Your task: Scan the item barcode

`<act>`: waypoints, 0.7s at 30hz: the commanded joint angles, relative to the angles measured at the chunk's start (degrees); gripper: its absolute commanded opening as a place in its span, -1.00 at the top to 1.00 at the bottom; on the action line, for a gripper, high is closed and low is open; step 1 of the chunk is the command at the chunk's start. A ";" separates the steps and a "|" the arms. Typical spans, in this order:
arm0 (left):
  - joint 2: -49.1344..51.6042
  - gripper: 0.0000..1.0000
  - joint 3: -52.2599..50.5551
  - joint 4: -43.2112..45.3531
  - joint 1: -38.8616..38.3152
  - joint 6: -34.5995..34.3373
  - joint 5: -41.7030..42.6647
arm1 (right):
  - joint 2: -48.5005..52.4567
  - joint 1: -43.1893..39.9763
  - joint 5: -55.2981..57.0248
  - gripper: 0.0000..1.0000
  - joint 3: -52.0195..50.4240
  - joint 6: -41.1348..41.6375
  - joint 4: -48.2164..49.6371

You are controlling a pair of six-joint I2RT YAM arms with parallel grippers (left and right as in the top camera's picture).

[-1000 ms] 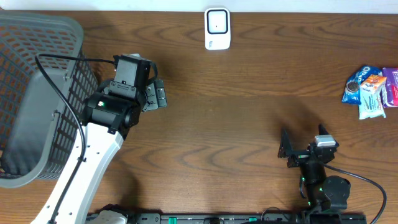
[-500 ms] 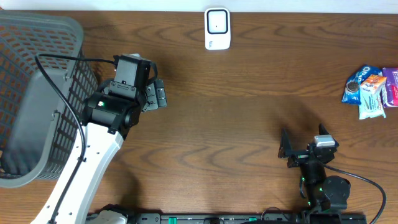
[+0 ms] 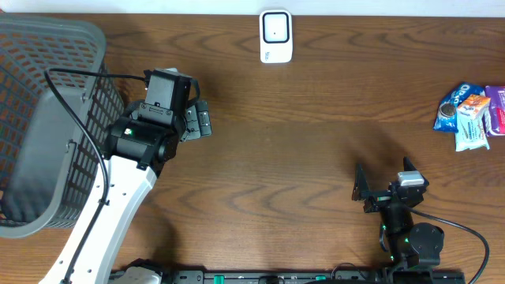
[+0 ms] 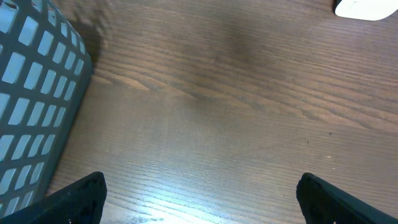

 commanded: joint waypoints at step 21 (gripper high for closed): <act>0.13 -0.96 0.26 -0.17 0.13 1.14 -0.33 | -0.39 0.33 2.84 -0.98 -0.17 -1.03 -0.31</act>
